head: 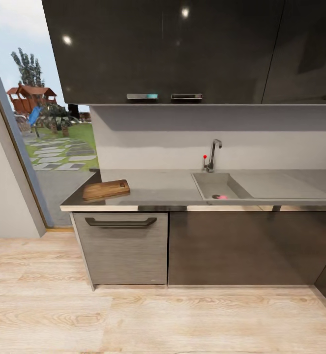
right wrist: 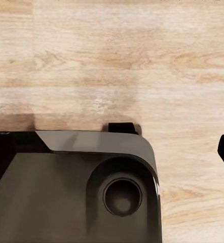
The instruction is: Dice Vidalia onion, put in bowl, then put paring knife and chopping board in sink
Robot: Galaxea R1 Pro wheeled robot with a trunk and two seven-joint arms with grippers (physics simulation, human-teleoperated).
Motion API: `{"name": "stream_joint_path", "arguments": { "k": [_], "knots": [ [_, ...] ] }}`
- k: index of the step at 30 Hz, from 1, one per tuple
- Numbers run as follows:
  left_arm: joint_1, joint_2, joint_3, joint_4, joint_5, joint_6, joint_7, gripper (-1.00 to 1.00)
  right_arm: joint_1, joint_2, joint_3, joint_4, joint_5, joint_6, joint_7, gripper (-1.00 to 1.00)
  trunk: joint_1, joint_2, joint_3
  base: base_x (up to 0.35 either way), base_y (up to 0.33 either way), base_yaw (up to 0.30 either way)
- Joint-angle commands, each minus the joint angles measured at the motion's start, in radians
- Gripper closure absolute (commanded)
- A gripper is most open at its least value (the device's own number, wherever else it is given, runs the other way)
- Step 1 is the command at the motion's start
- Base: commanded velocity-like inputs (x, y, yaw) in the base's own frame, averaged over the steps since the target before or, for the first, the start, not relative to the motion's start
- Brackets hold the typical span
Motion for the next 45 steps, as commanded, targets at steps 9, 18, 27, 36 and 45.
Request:
{"name": "stream_joint_path", "arguments": {
  "k": [9,18,27,36,45],
  "knots": [
    [0.0,0.001,0.002,-0.004,0.001,0.001,0.0,-1.0,0.0,-0.001,0.001,-0.006,0.0,-0.002,-0.004,-1.0,-0.019,0.035,0.015,0.0,0.0,0.0],
    [0.0,0.0,0.003,-0.065,0.001,0.001,-0.001,-1.0,0.0,-0.001,0.001,-0.086,0.001,-0.002,-0.006,-1.0,-0.054,0.098,0.043,0.0,0.0,0.0],
    [0.0,-0.001,0.004,-0.211,0.001,0.001,0.0,-1.0,0.0,-0.007,0.001,-0.25,0.003,0.003,-0.009,-1.0,-0.088,0.161,0.071,0.0,0.0,0.0],
    [0.0,0.032,0.004,-0.342,0.0,0.0,0.003,-1.0,0.0,-0.011,0.002,-0.438,0.005,-0.002,-0.008,-1.0,-0.123,0.224,0.099,0.0,0.0,0.0],
    [0.0,0.046,0.004,-0.309,0.004,-0.001,-0.001,-1.0,0.0,-0.029,0.002,-0.429,0.003,-0.002,-0.005,-1.0,-0.157,0.287,0.128,0.0,0.0,0.0]
  ]
}}
